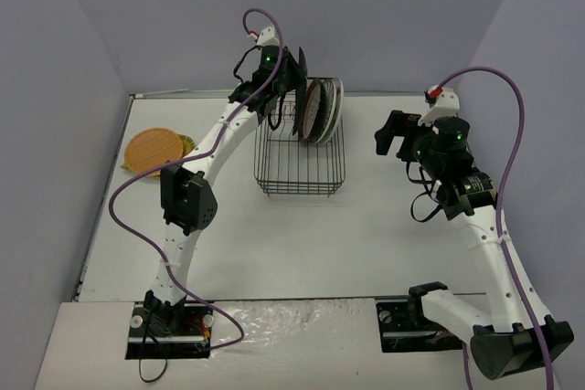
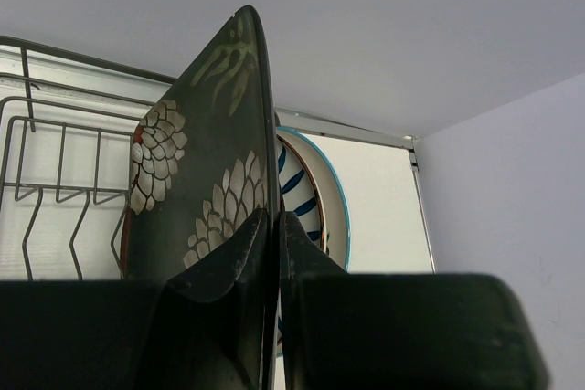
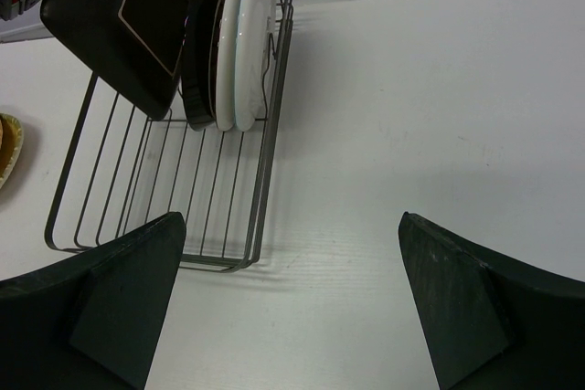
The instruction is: Load the plates into the dish rack
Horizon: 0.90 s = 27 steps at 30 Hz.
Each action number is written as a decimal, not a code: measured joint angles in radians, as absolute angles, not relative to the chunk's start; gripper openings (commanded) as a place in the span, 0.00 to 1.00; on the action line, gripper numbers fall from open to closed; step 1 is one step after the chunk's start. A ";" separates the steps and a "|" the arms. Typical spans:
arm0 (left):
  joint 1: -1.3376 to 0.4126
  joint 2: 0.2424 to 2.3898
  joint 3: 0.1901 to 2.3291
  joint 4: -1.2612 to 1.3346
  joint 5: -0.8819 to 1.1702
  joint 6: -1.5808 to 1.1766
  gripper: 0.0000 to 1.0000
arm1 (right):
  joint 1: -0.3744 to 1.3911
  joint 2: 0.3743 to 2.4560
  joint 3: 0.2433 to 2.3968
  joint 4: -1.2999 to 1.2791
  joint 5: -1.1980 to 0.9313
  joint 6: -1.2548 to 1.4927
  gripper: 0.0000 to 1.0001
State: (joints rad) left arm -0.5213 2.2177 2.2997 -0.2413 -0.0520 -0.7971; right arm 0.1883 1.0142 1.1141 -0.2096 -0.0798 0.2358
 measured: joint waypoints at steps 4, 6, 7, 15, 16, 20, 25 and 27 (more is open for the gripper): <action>-0.521 2.218 2.300 -0.241 -0.055 -0.798 0.00 | 0.188 1.014 1.114 -0.210 -0.075 0.233 1.00; -0.521 2.219 2.300 -0.241 -0.056 -0.798 0.00 | 0.188 1.014 1.114 -0.210 -0.075 0.233 1.00; -0.521 2.219 2.298 -0.238 -0.057 -0.798 0.00 | 0.188 1.014 1.114 -0.210 -0.075 0.233 1.00; -0.521 2.245 2.229 -0.141 -0.078 -0.805 0.00 | 0.188 1.014 1.114 -0.210 -0.075 0.233 1.00; -0.521 2.254 2.221 -0.131 -0.079 -0.808 0.00 | 0.188 1.014 1.114 -0.210 -0.075 0.233 1.00; -0.522 2.280 2.186 -0.112 -0.098 -0.804 0.00 | 0.188 1.011 1.112 -0.210 -0.075 0.231 1.00; -0.523 2.283 2.173 -0.085 -0.107 -0.787 0.00 | 0.188 0.996 1.099 -0.210 -0.074 0.230 1.00; -0.524 2.283 2.160 -0.067 -0.108 -0.783 0.14 | 0.188 0.994 1.096 -0.210 -0.074 0.230 1.00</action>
State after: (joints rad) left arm -0.5240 2.2826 2.1596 -0.0672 -0.1078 -0.7832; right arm 0.1883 0.9941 1.0960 -0.2099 -0.0742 0.2298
